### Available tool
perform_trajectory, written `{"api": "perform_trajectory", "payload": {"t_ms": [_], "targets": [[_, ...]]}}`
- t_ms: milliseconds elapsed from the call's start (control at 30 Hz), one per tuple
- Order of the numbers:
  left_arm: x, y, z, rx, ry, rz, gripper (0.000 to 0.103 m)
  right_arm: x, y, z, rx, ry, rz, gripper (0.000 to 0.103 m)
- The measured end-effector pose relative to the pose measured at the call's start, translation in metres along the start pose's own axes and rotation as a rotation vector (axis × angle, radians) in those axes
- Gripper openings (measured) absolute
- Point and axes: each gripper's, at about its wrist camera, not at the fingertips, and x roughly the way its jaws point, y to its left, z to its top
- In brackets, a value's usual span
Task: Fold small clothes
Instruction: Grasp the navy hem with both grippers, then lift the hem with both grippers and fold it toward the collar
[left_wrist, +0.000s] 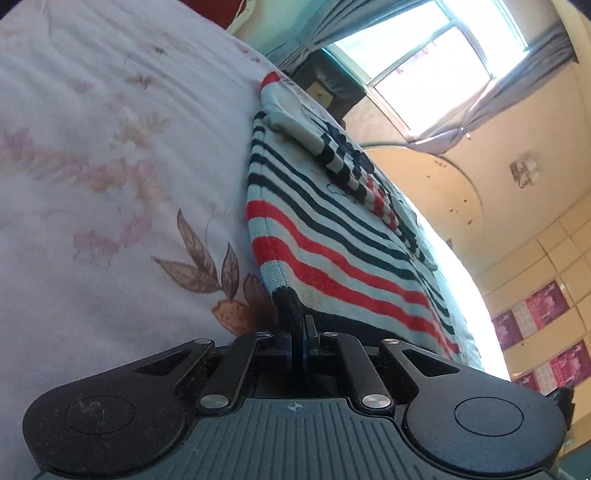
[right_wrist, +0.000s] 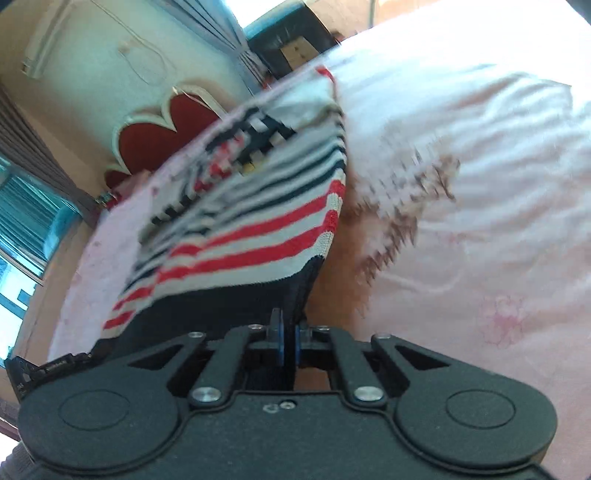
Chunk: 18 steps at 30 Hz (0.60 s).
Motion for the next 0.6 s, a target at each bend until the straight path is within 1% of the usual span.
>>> {"api": "perform_trajectory", "payload": {"t_ms": [33, 100, 133, 200, 333, 433, 500, 600], "targets": [[-0.001, 0.002, -0.001, -0.024, -0.013, -0.011, 0.005, 0.006, -0.003, -0.001, 0.014, 0.016, -0.012, 0.006], [0.000, 0.003, -0.003, -0.060, -0.028, -0.026, 0.005, 0.003, -0.004, -0.001, 0.071, -0.015, 0.052, 0.006], [0.002, 0.003, -0.005, -0.070, -0.032, -0.032, 0.005, 0.001, -0.003, 0.000, 0.079, -0.030, 0.068, 0.006], [0.002, 0.007, -0.006, -0.109, -0.049, -0.057, 0.005, 0.002, -0.001, 0.003, 0.074, -0.035, 0.073, 0.006], [-0.007, 0.003, -0.001, -0.175, -0.123, -0.135, 0.005, -0.006, 0.001, 0.014, 0.088, -0.085, 0.112, 0.006], [-0.006, -0.011, 0.014, -0.180, -0.168, -0.166, 0.005, -0.012, 0.009, 0.032, 0.079, -0.136, 0.145, 0.006], [0.001, -0.019, 0.032, -0.192, -0.195, -0.193, 0.005, -0.014, 0.012, 0.046, 0.076, -0.166, 0.162, 0.006], [0.019, -0.034, 0.064, -0.200, -0.221, -0.213, 0.005, -0.009, 0.018, 0.075, 0.082, -0.196, 0.177, 0.006]]}}
